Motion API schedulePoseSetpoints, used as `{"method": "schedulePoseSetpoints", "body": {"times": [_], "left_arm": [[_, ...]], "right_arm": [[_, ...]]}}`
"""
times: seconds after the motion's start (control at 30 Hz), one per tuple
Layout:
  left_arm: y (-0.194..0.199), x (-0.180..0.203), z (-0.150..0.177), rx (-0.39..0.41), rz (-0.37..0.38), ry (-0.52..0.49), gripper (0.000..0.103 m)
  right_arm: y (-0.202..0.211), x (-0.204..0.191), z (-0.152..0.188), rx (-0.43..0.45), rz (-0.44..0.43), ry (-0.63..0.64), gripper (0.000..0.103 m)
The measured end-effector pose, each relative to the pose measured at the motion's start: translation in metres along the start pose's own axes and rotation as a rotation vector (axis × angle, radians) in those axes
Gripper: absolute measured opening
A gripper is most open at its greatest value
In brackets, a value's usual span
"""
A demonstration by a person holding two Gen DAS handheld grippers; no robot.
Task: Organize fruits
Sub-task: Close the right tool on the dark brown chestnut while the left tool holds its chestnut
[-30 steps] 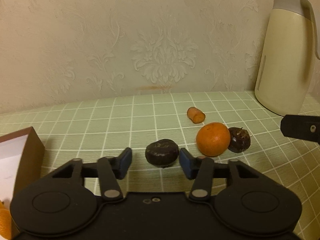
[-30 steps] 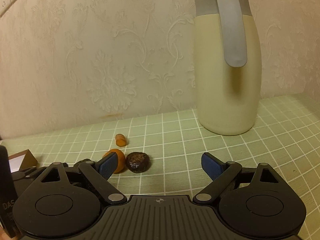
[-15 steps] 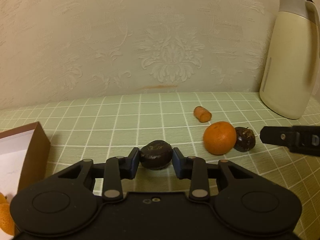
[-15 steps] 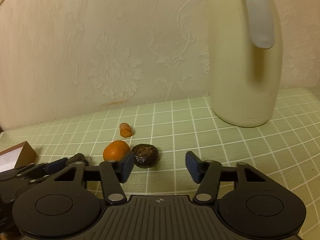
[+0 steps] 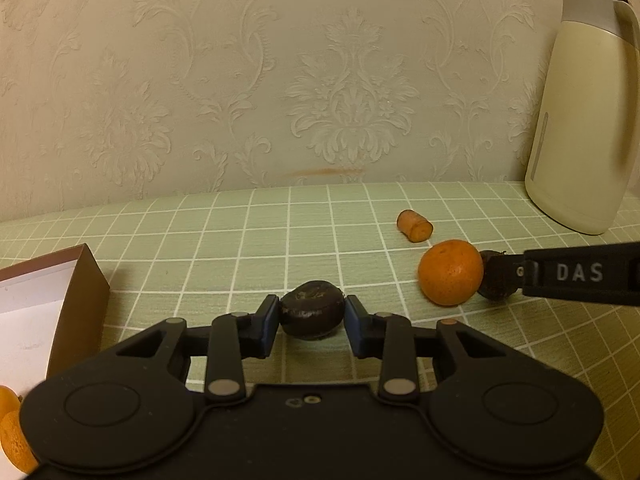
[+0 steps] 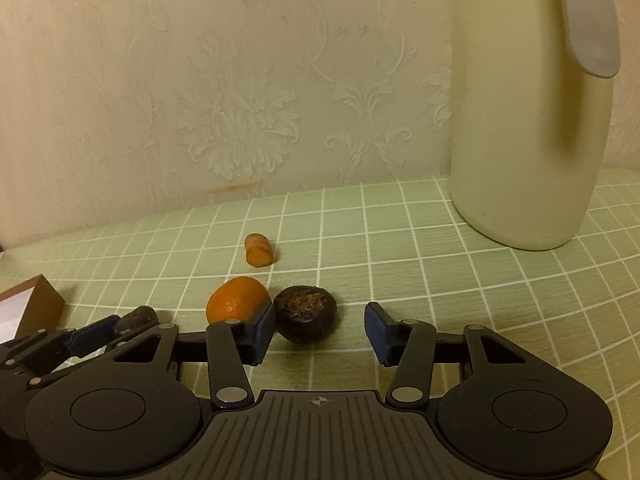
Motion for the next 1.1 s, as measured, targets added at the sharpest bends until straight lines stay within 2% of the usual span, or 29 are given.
{"method": "schedulePoseSetpoints", "body": {"times": [0.3, 0.8, 0.9, 1.03, 1.1], "left_arm": [[0.000, 0.002, 0.000, 0.005, -0.007, -0.019, 0.026], [-0.004, 0.002, 0.002, -0.009, -0.017, -0.017, 0.029], [-0.004, 0.003, 0.003, -0.008, -0.022, -0.016, 0.031], [-0.006, -0.001, 0.003, -0.009, -0.048, -0.010, 0.046], [-0.008, -0.002, 0.002, -0.013, -0.042, 0.000, 0.046]], "right_arm": [[-0.015, 0.001, -0.004, -0.028, -0.021, -0.026, 0.050], [-0.021, -0.001, -0.006, -0.025, -0.021, -0.015, 0.049], [-0.022, -0.002, -0.006, -0.026, -0.018, -0.009, 0.049], [-0.022, -0.001, -0.008, -0.029, -0.018, -0.010, 0.049], [-0.022, -0.002, -0.008, -0.033, -0.013, 0.001, 0.049]]}}
Point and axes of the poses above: each gripper's, at about its wrist camera, not at the fingertips, and y roughly against the way its jaws point, x to its right, z to its underside, the point moved 6 cm from there along -y, roughly the way its jaws point, and after that the axes turned 13 degrees about -z, right-handed, at the moved point
